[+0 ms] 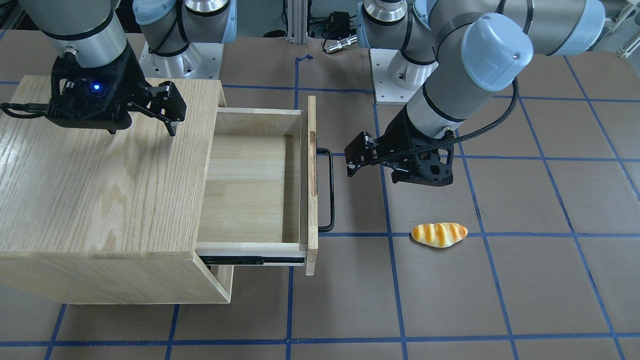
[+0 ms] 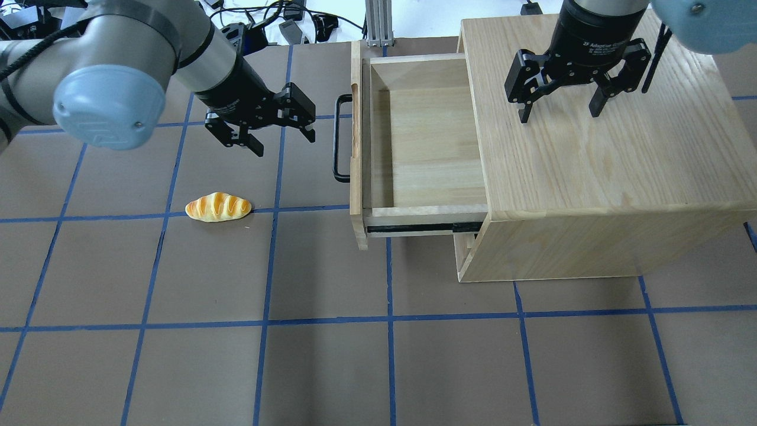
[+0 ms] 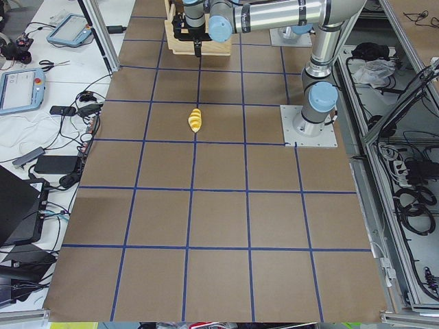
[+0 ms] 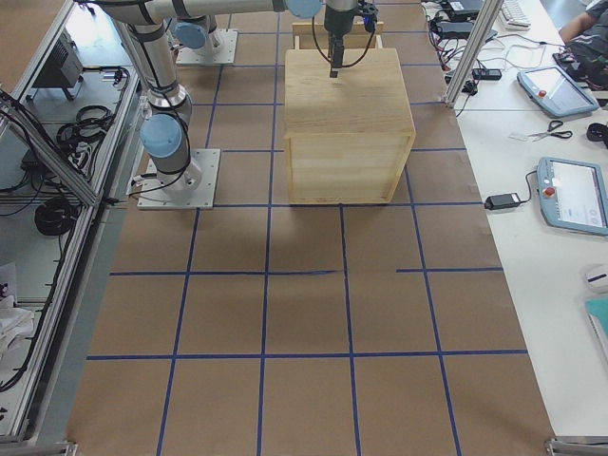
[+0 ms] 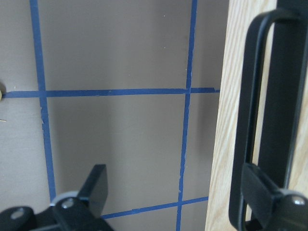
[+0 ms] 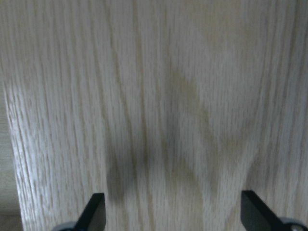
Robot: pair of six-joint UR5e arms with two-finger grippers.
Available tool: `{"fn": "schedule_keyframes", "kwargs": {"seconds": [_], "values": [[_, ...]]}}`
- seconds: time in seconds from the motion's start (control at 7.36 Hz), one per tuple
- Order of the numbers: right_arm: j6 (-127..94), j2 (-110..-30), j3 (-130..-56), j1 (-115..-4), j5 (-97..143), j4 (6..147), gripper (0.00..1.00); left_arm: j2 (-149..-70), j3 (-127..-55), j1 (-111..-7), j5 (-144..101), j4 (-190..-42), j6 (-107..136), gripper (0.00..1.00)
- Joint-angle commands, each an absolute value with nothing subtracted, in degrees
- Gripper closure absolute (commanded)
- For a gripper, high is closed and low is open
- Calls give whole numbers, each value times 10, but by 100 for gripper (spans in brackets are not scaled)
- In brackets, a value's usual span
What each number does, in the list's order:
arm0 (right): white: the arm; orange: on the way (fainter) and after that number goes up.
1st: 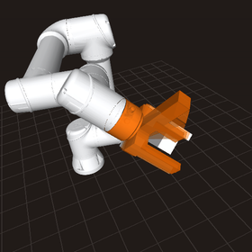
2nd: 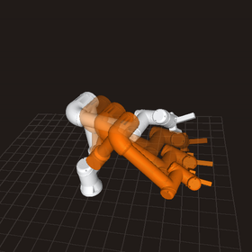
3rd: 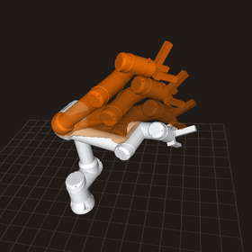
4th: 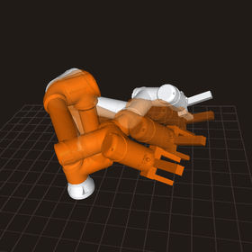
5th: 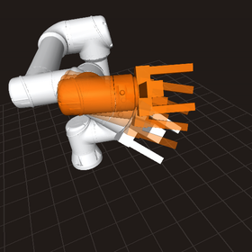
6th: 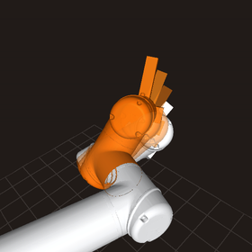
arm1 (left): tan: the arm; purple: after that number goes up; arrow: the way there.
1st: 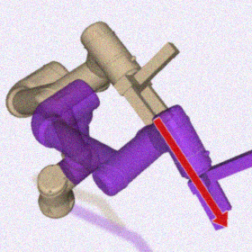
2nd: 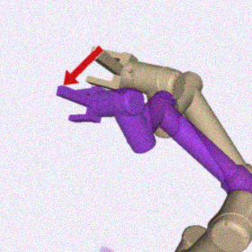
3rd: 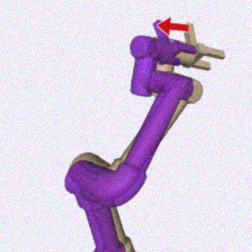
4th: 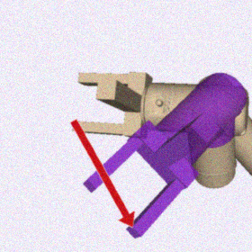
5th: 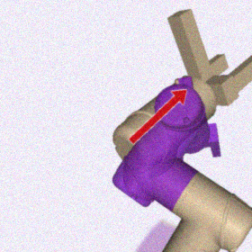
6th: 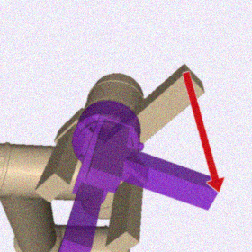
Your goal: Open upper drawer
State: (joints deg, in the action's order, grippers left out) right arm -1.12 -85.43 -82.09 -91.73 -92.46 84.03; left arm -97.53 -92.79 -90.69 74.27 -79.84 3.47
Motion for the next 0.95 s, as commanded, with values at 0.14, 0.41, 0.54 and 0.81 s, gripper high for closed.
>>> {"fn": "schedule_keyframes", "kwargs": {"seconds": [0.14,0.41,0.54,0.81], "values": [[-11,-854,-821,-918,-925,840,0,-930,-883,-877,863,-883,-11,0],[-11,-854,-821,-917,-925,840,0,-905,-874,-885,916,-883,-12,0],[-11,-854,-821,-918,-925,840,0,-902,-874,-888,917,-882,-9,0],[-11,-854,-821,-918,-925,840,0,-899,-874,-896,917,-877,-5,0]]}}
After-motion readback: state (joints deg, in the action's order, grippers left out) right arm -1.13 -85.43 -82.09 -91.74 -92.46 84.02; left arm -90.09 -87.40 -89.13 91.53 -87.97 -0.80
